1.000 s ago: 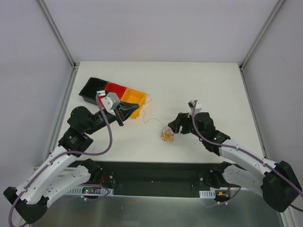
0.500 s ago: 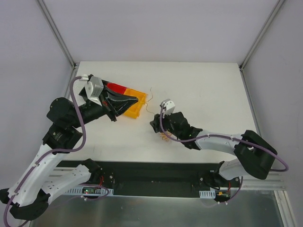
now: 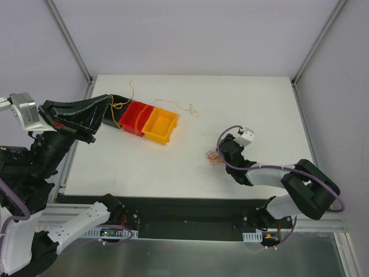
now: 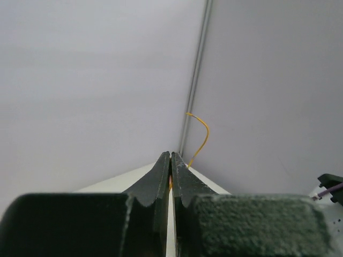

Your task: Untangle the cables

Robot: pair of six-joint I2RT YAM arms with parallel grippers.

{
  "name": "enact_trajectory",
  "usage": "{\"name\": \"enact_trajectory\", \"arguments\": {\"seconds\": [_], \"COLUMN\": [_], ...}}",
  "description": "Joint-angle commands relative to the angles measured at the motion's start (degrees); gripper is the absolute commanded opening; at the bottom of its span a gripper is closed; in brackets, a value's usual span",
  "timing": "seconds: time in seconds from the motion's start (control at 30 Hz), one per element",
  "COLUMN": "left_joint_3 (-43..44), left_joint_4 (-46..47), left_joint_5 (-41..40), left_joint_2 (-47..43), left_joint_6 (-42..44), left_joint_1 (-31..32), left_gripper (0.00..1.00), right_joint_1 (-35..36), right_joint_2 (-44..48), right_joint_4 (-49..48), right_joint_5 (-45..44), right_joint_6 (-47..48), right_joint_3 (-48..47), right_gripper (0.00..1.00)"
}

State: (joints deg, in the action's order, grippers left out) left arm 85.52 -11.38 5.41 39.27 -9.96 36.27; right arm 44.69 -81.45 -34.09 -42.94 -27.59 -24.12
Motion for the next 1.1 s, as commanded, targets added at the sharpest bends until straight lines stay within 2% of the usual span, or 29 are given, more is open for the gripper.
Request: {"name": "enact_trajectory", "arguments": {"seconds": [0.0,0.17,0.3,0.53,0.67,0.73,0.9,1.07], "left_joint_3": [0.18,-6.31,-16.23,-38.64,-45.77,-49.55,-52.73,-51.6], "left_joint_4": [-4.79,-6.63,-7.52,-7.08,-5.94,-3.05,-1.54,-0.58], "left_joint_5": [-7.34,-6.12,-1.2,0.3,1.88,5.12,10.67,9.01], "left_joint_2": [1.07,-0.24,-2.0,-3.94,-1.57,-0.34,7.39,12.76], "left_joint_6": [1.08,-3.13,-8.75,-18.69,-21.59,-22.3,-22.57,-21.95], "left_joint_1": [-0.59,-0.59,-0.59,-0.59,-0.59,-0.59,-0.41,0.55], "left_gripper": [0.0,0.0,0.0,0.0,0.0,0.0,0.0,0.0], "right_joint_1": [-3.54,-5.92,-7.15,-8.03,-8.21,-8.56,-9.0,-9.27], "right_joint_2": [4.1,6.74,5.08,5.07,4.99,4.64,4.02,3.49], "right_joint_4": [1.74,1.83,0.07,-1.07,-2.56,-3.53,-3.88,-4.5], "right_joint_5": [-4.44,-2.24,3.46,7.52,8.22,9.44,11.03,12.7], "right_joint_6": [-9.48,-12.57,-9.5,-8.44,-8.62,-8.35,-8.61,-8.09], "right_joint_3": [2.05,4.43,3.29,3.29,4.25,4.34,4.17,3.82], "right_gripper": [0.52,0.67,0.71,0.71,0.71,0.71,0.7,0.7]}}
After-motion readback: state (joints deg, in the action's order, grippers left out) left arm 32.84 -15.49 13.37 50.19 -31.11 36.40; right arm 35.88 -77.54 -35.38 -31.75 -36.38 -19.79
